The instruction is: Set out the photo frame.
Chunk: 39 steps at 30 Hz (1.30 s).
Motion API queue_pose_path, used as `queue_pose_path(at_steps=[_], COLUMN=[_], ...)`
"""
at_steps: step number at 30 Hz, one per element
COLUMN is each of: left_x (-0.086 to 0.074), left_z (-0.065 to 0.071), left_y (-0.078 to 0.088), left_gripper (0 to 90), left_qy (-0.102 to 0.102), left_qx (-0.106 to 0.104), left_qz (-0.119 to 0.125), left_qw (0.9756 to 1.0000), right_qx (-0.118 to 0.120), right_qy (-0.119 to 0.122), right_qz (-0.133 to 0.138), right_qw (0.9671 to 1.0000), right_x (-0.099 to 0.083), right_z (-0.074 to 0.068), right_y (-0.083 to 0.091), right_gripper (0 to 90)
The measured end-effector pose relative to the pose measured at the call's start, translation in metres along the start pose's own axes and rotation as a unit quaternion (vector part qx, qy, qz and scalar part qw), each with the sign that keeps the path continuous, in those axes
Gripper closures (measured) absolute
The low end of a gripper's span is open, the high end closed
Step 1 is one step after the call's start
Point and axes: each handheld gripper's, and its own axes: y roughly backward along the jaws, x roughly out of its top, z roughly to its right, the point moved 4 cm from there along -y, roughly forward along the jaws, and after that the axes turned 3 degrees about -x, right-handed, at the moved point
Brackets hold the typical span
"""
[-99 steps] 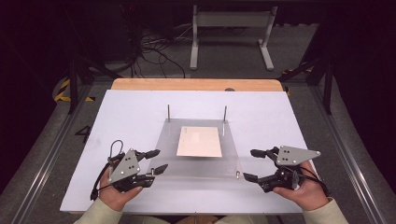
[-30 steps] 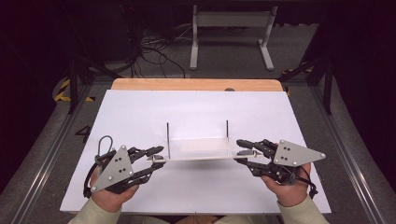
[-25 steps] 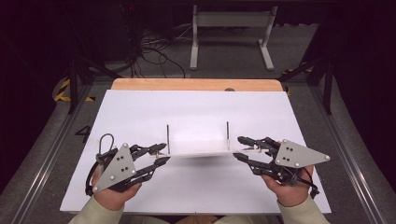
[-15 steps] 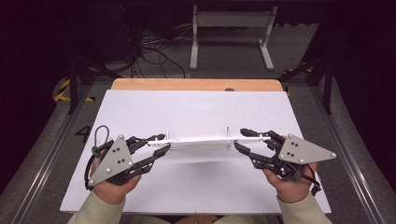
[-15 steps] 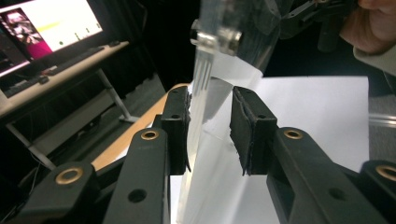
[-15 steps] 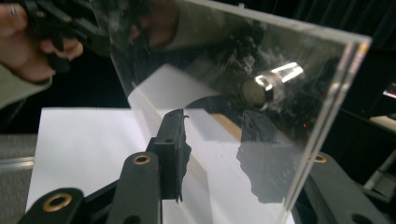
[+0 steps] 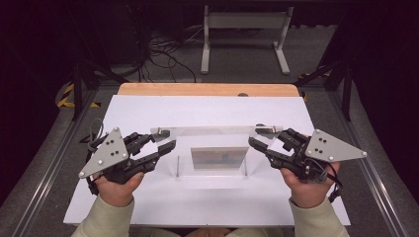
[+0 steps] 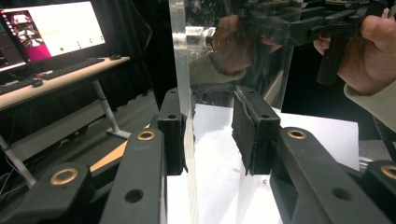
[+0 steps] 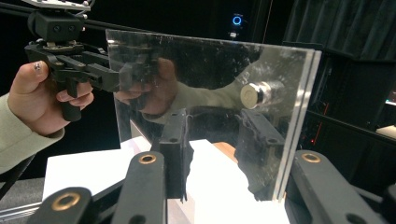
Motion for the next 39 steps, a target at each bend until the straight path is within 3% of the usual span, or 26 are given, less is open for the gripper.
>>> queue_pose_path(at_steps=[5, 8, 11, 14, 16, 21, 25, 33, 38, 39], left_x=[-0.002, -0.005, -0.008, -0.009, -0.012, -0.019, -0.026, -0.038, -0.044, -0.047], left_z=[-0.006, -0.010, -0.013, -0.014, -0.016, -0.022, -0.026, -0.034, -0.039, -0.041], left_y=[-0.004, -0.007, -0.009, -0.010, -0.011, -0.015, -0.018, -0.024, -0.025, -0.025], left_gripper=[64.3, 61.5, 60.9, 59.4, 53.6, 47.6, 46.0, 45.0, 45.4, 46.1], left_qy=[0.016, 0.023, 0.024, 0.019, 0.027, 0.050, 0.055, 0.071, 0.084, 0.094], left_qx=[-0.001, 0.012, 0.011, 0.018, 0.013, 0.011, 0.013, 0.015, 0.012, 0.006], left_qz=[0.010, 0.013, 0.026, 0.023, 0.024, 0.026, 0.021, 0.008, 0.006, 0.005], left_qw=[0.9998, 0.9996, 0.9993, 0.9994, 0.9992, 0.9983, 0.9982, 0.9974, 0.9964, 0.9956], right_qx=[-0.007, -0.009, -0.011, -0.006, -0.003, -0.007, -0.011, -0.016, -0.021, -0.022], right_qy=[-0.004, -0.011, -0.014, -0.032, -0.055, -0.083, -0.089, -0.123, -0.127, -0.127], right_qz=[-0.002, 0.007, 0.020, 0.025, 0.028, 0.021, 0.010, 0.004, -0.005, -0.006], right_qw=[1.0000, 0.9999, 0.9996, 0.9992, 0.9981, 0.9963, 0.9959, 0.9923, 0.9916, 0.9916], right_x=[0.000, -0.001, -0.005, -0.009, -0.014, -0.027, -0.035, -0.049, -0.055, -0.055], right_z=[0.000, 0.002, 0.004, 0.008, 0.014, 0.025, 0.030, 0.040, 0.044, 0.044], right_y=[-0.001, -0.005, -0.010, -0.012, -0.014, -0.021, -0.025, -0.029, -0.030, -0.030], right_gripper=[61.6, 61.1, 60.0, 58.0, 55.1, 50.0, 51.2, 47.7, 46.8, 46.4])
